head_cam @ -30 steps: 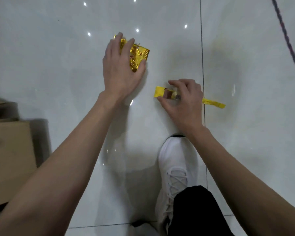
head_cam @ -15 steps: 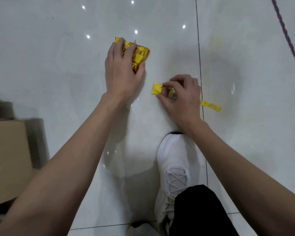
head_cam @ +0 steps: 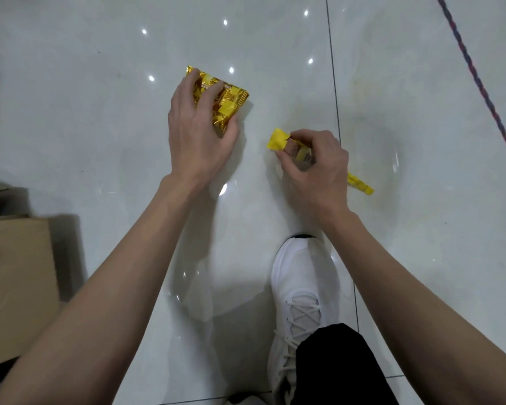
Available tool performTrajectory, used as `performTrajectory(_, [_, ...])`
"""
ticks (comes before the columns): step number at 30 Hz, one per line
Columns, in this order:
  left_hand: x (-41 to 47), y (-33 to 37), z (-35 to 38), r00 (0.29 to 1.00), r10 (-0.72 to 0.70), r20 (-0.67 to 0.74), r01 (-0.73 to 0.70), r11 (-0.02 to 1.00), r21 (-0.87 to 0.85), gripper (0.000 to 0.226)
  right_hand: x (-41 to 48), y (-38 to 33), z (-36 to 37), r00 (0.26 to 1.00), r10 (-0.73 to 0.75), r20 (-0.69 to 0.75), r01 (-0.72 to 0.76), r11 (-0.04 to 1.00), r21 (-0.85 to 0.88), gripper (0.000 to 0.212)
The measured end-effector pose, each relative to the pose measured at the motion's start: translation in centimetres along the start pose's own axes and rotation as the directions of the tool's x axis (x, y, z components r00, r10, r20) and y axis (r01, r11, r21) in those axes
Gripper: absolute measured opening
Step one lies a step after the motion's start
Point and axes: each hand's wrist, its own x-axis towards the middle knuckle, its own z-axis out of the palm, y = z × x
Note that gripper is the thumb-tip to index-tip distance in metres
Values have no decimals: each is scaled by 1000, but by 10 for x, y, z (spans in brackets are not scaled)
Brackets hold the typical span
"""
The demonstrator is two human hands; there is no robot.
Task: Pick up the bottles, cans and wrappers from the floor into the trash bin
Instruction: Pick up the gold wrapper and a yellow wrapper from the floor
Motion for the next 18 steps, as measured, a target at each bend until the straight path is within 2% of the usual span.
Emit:
performTrajectory(5, [2, 8, -23, 991, 68, -117, -71, 997, -20, 49, 15, -19, -14, 996, -15, -91, 20, 999, 49, 34])
performTrajectory(10, [8, 22, -70, 969, 123, -213, -117, 992, 37, 48, 30, -56, -56, 991, -32, -133, 42, 997, 71, 33])
performTrajectory(18, [-19, 116, -240, 972, 101, -213, -103, 995, 3, 47, 12, -175, -200, 988, 37, -151, -23, 995, 99, 32])
